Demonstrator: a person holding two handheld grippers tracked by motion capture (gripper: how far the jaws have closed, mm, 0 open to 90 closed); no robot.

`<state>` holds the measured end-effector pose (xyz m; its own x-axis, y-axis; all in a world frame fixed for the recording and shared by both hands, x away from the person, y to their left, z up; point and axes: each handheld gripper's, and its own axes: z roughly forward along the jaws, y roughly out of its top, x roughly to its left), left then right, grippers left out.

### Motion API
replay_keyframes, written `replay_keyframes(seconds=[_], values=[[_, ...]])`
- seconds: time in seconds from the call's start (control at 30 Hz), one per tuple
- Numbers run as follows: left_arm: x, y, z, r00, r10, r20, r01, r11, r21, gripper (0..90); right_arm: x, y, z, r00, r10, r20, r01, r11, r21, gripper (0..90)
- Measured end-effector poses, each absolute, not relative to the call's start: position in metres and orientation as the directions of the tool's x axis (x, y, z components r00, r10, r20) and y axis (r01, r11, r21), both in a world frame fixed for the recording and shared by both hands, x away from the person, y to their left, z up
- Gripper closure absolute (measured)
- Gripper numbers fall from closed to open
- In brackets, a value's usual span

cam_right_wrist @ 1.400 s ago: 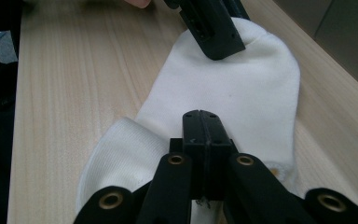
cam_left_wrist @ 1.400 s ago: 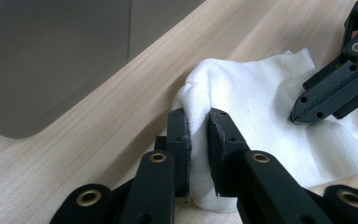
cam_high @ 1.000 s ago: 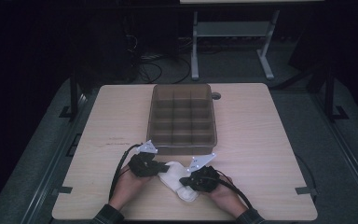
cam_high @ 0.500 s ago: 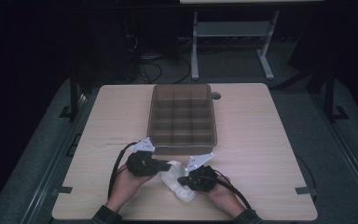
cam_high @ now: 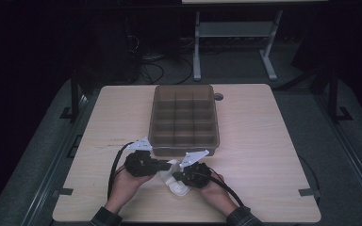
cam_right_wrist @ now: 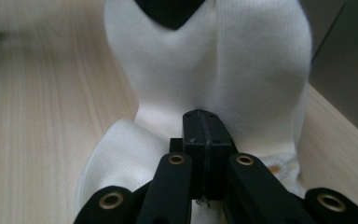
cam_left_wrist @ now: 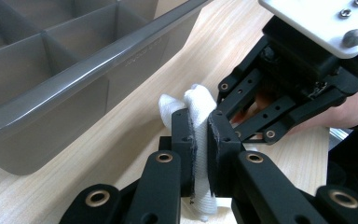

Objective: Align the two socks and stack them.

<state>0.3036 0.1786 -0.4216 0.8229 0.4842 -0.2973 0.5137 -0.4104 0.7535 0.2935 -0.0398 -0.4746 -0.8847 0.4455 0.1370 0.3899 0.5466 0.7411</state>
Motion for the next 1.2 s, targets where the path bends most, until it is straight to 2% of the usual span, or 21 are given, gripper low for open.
replay_keyframes(seconds=[0.33,0.8,1.2], values=[[0.302,0.177,-0.423,0.822,0.505,-0.261,0.501,-0.426,0.753,83.2,0.296,-0.039,-0.473,-0.883,0.452,0.126,0.384,0.539,0.75,88.2],[0.301,0.176,-0.423,0.825,0.514,-0.234,0.491,-0.448,0.747,83.2,0.27,-0.083,-0.446,-0.879,0.453,0.148,0.397,0.523,0.755,88.7],[0.3,0.175,-0.423,0.831,0.509,-0.226,0.484,-0.458,0.746,83.2,0.264,-0.077,-0.466,-0.884,0.442,0.155,0.416,0.588,0.694,89.6]])
